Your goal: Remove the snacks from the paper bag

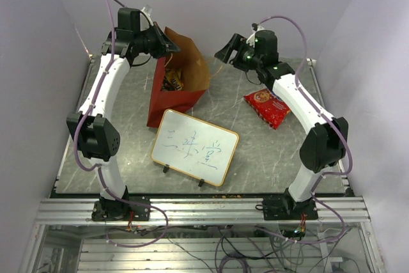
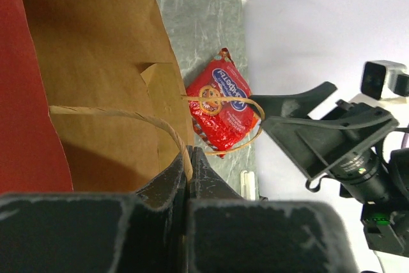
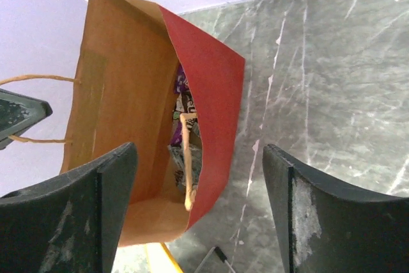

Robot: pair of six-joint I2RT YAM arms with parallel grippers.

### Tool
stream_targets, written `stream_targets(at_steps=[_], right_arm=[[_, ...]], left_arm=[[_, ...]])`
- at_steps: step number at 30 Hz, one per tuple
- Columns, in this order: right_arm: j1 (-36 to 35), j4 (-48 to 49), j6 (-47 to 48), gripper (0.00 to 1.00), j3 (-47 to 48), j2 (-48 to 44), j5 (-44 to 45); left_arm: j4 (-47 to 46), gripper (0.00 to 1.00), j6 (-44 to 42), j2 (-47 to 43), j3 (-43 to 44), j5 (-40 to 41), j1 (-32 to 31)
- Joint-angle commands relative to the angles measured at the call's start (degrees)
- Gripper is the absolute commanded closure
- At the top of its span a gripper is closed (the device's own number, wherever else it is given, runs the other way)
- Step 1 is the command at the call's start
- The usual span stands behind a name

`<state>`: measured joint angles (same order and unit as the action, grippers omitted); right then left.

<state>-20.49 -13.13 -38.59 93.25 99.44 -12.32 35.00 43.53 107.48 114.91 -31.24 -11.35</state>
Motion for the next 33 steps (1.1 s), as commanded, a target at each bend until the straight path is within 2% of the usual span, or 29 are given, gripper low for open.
stream_targets(at_steps=[1,3,5,10,14,18,21,28,30,33], right_arm=[[-2.0,2.1,-1.9,0.27,1.9,3.8,-1.2],[-2.5,3.3,-2.3,0.34,1.5,4.3,-1.9],[-2.6,3.4,-1.5,0.47,1.9,4.6,-0.4],[-2.6,2.0,0.2,1.00,5.2,7.1,2.1],[-3.0,2.2,-2.0,1.00,5.6,7.4,3.2],[-3.6,2.1,-3.8,1.00,8.1,9.3,2.4],[-4.5,2.2,-4.2,1.00,10.4,10.4,3.0],[-5.7,7.7,-5.7,1.00,4.8,7.0,5.3],[-5.7,9.3,-5.6,1.00,1.1,5.1,6.6],[-5.7,11.3,-5.5,1.00,-6.3,1.9,8.2]], left_arm=[[-0.5,0.93,-0.6,-1.2,2.1,-0.5,0.3],[-0.1,0.93,-0.7,-0.8,3.0,-0.5,0.6],[0.5,0.93,-1.1,-0.4,4.2,0.0,0.8],[-0.7,0.93,-1.7,0.4,4.3,0.9,2.1],[-4.4,0.93,-1.1,1.8,5.8,1.5,4.7],[-14.9,0.93,1.2,4.4,8.1,-0.8,6.0],[-21.2,0.93,2.6,8.1,13.6,-3.5,6.0],[-34.4,0.93,8.9,14.6,24.0,-9.7,6.1],[-37.5,0.93,10.4,14.5,22.7,-11.0,6.0],[-42.4,0.93,11.9,12.2,15.8,-12.8,4.9]])
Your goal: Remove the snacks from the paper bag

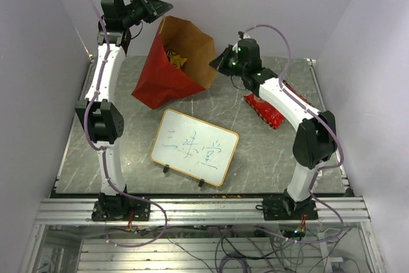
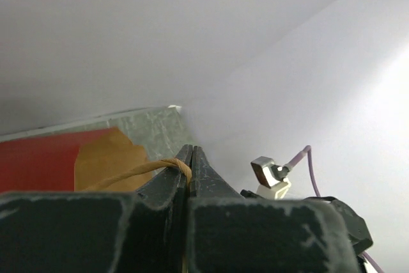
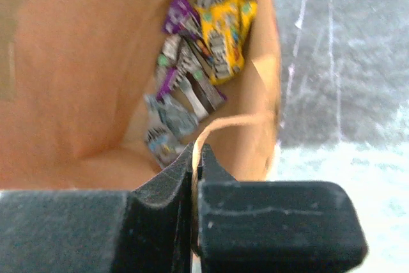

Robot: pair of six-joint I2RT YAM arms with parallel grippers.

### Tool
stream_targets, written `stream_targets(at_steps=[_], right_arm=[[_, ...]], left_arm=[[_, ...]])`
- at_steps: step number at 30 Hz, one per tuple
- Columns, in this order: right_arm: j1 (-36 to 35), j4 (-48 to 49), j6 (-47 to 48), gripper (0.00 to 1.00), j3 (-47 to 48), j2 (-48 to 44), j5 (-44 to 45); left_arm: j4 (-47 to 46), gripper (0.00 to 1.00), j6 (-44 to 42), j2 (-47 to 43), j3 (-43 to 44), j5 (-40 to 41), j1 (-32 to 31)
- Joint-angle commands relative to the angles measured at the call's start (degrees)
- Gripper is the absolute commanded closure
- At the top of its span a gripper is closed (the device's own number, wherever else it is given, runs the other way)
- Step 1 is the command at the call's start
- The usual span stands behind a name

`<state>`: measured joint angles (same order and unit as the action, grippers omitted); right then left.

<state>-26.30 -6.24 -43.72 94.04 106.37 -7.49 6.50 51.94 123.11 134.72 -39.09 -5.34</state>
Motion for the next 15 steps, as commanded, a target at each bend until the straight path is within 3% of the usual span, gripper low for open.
stream_targets(at_steps=[1,9,15], right_arm=[[0.2,4.8,-0.3,1.00,-9.3,-5.9,3.8],[0.0,7.3,-1.9,1.00,-28.1,-14.9,6.8],[-0.2,8.4,-2.4,1.00,-36.2,-20.4,6.3]], left_arm=[[-14.4,0.93,3.3,-4.3,-6.3,-5.5,-1.8],[-13.2,0.93,0.4,-10.6,-23.5,-7.3,-8.8],[-9.3,0.93,-1.6,-13.4,-26.5,-6.3,-12.8]])
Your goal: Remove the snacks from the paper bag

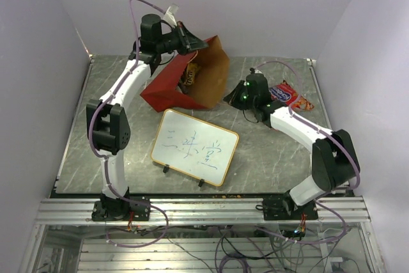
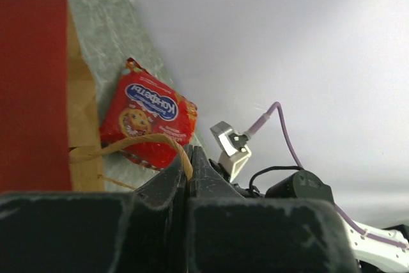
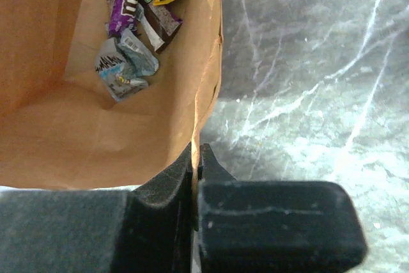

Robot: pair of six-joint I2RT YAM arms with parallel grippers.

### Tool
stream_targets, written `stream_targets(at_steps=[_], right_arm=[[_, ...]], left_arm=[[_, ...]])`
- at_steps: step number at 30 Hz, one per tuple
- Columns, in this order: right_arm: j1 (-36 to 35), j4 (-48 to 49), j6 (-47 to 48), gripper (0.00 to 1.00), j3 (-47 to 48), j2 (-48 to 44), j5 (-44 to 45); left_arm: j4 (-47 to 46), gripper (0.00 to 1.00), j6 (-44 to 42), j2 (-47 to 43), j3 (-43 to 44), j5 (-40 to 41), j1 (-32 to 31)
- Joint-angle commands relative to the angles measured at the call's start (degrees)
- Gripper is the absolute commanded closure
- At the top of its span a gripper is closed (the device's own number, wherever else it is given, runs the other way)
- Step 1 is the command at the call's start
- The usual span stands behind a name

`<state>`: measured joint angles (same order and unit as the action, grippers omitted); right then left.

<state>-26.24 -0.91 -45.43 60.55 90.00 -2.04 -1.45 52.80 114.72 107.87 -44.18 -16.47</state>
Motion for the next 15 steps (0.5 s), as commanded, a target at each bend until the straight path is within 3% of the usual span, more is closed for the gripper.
stream_targets(at_steps=[1,12,15], right_arm=[[-0.5,3.1,-0.5,1.00,-4.9,-4.9,1.0],[-4.7,3.5,0.7,1.00,-11.6,-7.6,1.6],[-4.5,-1.4,3.5,0.99,-9.6,-7.5,4.7]], left_arm=[[0.1,0.93,-3.2,-5.3,0.1,-0.7,-2.2],[13.7,0.93,-8.3,-13.5,-10.5,4.3,-4.3],[15.9,0.93,-8.5,-14.5,-12.0,4.8,-4.3]])
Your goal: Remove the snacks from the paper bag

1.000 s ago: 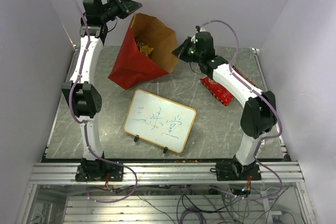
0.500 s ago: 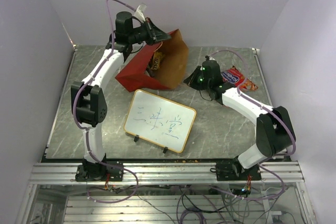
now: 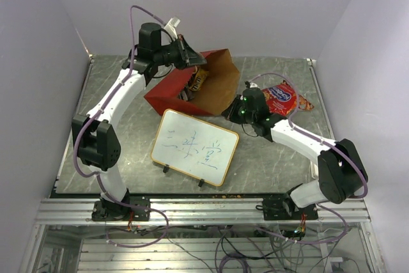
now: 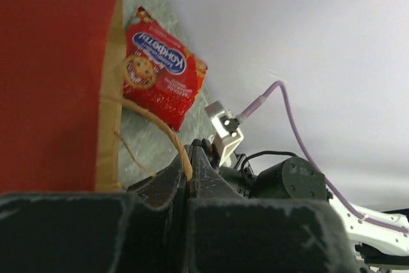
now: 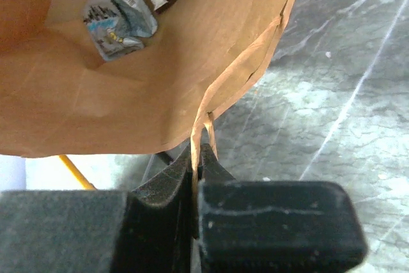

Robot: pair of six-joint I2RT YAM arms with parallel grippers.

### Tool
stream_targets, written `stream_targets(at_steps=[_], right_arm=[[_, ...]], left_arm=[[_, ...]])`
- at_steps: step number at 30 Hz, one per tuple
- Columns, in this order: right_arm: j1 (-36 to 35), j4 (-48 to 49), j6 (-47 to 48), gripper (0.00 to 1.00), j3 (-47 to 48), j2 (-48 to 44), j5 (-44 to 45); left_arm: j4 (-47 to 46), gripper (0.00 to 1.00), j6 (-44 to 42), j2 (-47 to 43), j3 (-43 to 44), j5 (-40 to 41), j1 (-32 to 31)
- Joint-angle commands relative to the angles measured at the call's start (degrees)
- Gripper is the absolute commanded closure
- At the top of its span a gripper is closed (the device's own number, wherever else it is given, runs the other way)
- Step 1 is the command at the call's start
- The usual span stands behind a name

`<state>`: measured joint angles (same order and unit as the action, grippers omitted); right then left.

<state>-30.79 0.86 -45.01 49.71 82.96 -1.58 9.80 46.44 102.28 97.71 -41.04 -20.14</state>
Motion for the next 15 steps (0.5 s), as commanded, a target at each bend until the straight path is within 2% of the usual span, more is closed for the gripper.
stream_targets(at_steps=[1,5,11,15], right_arm=[[0.2,-5.4,4.6,0.97,2.4,-0.6,5.6],[2.0,-13.2,11.2,0.70,7.1,-1.7,10.3],[5.5,-19.3,21.5,0.33,15.4,-2.3,11.6],[5.5,-20.3,24.9,0.28,21.4,-0.9,14.0]], left_arm=[[4.7,0.93,-1.7,-2.3,-2.4,1.4,-0.7],[5.8,0.93,-0.6,-3.0,-3.0,1.9,-1.1],[7.2,0.93,1.7,-3.4,-1.8,3.4,-1.1],[4.8,0.93,3.9,-3.9,-3.2,3.6,-1.2]])
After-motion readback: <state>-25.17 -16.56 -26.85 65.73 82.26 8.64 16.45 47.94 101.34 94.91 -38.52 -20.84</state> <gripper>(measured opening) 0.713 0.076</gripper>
